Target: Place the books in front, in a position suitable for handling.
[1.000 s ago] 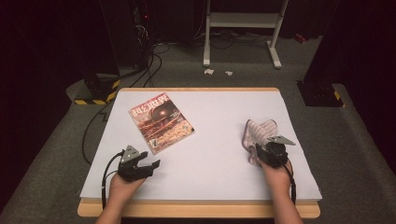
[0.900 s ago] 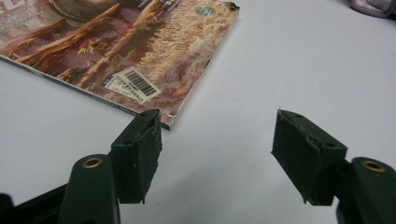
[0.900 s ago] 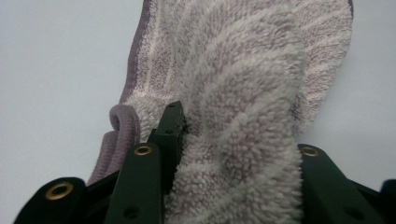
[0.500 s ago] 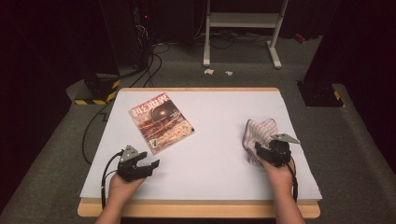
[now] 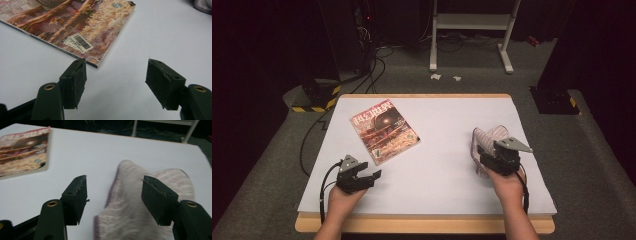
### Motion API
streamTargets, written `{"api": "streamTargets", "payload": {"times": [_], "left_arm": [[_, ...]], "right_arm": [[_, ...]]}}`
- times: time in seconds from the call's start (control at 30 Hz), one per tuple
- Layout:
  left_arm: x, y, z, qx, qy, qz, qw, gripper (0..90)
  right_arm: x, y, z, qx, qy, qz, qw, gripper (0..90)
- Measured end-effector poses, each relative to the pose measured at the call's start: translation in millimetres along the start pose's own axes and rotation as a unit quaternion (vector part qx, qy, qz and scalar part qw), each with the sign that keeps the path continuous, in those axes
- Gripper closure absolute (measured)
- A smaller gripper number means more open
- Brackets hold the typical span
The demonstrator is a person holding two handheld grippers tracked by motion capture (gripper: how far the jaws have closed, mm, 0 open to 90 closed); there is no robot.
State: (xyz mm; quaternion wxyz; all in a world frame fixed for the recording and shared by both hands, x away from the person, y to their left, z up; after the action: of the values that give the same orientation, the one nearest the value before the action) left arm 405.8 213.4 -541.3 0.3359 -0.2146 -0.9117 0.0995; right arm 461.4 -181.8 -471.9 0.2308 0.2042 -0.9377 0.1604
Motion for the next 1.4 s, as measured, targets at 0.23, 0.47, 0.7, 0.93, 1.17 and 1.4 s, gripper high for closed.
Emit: {"api": "streamTargets", "payload": {"times": [0.23, 0.47, 0.7, 0.93, 1.17, 1.4], "left_arm": [[-5.9, 6.0, -2.7, 0.016, 0.006, -0.013, 0.9998, 34.3], [-13.1, 17.5, -11.4, 0.027, 0.003, -0.035, 0.999, 36.7], [-20.4, 26.3, -18.9, 0.043, 0.006, -0.051, 0.9978, 39.0], [-31.3, 33.6, -21.4, 0.055, 0.023, -0.062, 0.9963, 40.1], [-35.7, 31.3, -18.1, 0.047, 0.033, -0.066, 0.9962, 40.1], [-34.7, 33.8, -18.2, 0.051, 0.035, -0.066, 0.9959, 39.1]], "right_arm": [[-22.1, 52.8, -11.9, 0.033, -0.003, -0.052, 0.9981, 39.3], [-55.1, 93.1, -17.7, 0.049, 0.007, -0.083, 0.9953, 39.3], [-94.3, 124.9, -27.9, 0.059, 0.024, -0.11, 0.9919, 40.0], [-131.5, 149.7, -38.5, 0.062, 0.031, -0.132, 0.9889, 43.3], [-171.9, 172.6, -49.6, 0.064, 0.045, -0.142, 0.9867, 44.1], [-193.1, 177.5, -50.2, 0.046, 0.078, -0.146, 0.9852, 42.4]]}}
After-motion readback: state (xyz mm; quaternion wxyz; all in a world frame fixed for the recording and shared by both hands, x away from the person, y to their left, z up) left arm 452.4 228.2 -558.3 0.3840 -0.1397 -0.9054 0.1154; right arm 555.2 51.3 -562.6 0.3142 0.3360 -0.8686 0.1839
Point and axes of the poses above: each handheld gripper's, and its own axes: x roughly backward along the jaws, z roughly out of its underside, y roughly to its left, the point moved 9 cm from there along -x, roughly forward along the jaws, and after that the axes turned 15 degrees about x, right-handed, at the moved point
